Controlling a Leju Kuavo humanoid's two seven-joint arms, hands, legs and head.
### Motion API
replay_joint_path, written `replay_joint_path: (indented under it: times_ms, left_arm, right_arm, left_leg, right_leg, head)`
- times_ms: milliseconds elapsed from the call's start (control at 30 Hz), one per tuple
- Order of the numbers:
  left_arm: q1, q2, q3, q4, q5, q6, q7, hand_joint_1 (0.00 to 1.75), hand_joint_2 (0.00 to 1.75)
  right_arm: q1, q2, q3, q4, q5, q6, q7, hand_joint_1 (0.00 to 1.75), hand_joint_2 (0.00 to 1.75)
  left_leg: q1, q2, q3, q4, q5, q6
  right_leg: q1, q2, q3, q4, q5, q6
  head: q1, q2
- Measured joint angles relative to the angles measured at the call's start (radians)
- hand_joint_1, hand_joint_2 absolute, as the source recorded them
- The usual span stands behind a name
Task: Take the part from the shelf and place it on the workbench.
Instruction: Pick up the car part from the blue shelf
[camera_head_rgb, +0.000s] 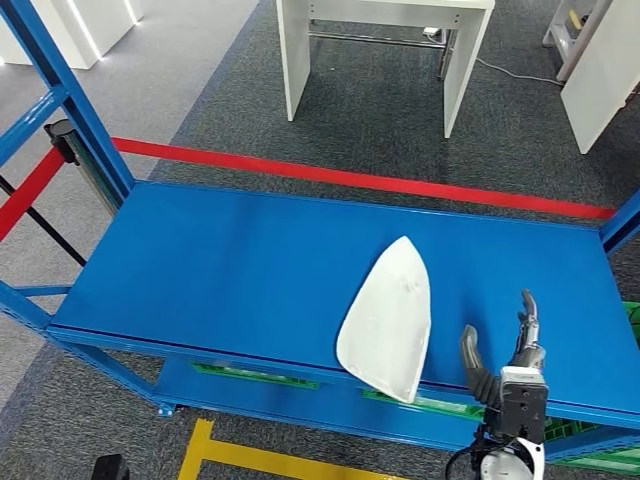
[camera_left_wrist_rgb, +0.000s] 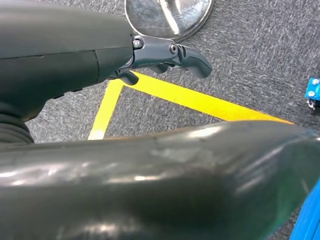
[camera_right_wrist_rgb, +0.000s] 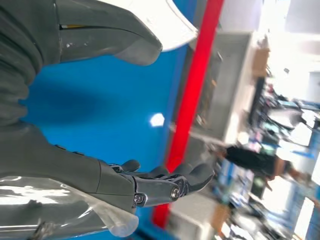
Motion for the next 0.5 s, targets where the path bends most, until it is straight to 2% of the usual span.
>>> replay_joint_path:
  times_ms: [67,167,300,400,500]
  left_arm:
    - [0.000,0.000,0.000,0.000,0.002,0.000,-0.001,0.00,0.00]
    - [0.000,0.000,0.000,0.000,0.006,0.000,-0.003,0.00,0.00]
    - [0.000,0.000,0.000,0.000,0.001,-0.005,-0.006,0.00,0.00]
    - [0.000,0.000,0.000,0.000,-0.005,-0.012,-0.006,0.00,0.00]
    - [-0.001,0.000,0.000,0.000,-0.009,-0.016,-0.007,0.00,0.00]
  right_arm:
    - [0.006,-0.001,0.014,-0.018,0.072,-0.034,-0.011,0.00,1.75]
    - [0.018,-0.014,0.058,-0.057,0.255,-0.096,0.002,0.00,1.75]
    - [0.024,-0.065,0.138,-0.082,0.462,-0.139,0.089,0.00,1.75]
    - [0.016,-0.122,0.191,-0.075,0.479,-0.091,0.153,0.00,1.75]
    - [0.004,-0.172,0.221,-0.058,0.446,-0.023,0.172,0.00,1.75]
  left_leg:
    - [0.000,0.000,0.000,0.000,0.000,0.000]
    - [0.000,0.000,0.000,0.000,0.000,0.000]
    - [0.000,0.000,0.000,0.000,0.000,0.000]
    - [0.000,0.000,0.000,0.000,0.000,0.000]
    - [-0.001,0.000,-0.001,0.000,0.000,0.000]
  right_leg:
    - [0.000,0.000,0.000,0.000,0.000,0.000]
    - [0.000,0.000,0.000,0.000,0.000,0.000]
    - [0.000,0.000,0.000,0.000,0.000,0.000]
    - [0.000,0.000,0.000,0.000,0.000,0.000]
    - [-0.001,0.000,0.000,0.000,0.000,0.000]
  head:
    - [0.000,0.000]
    - [0.000,0.000]
    - [0.000,0.000]
    - [0.000,0.000]
    - [0.000,0.000]
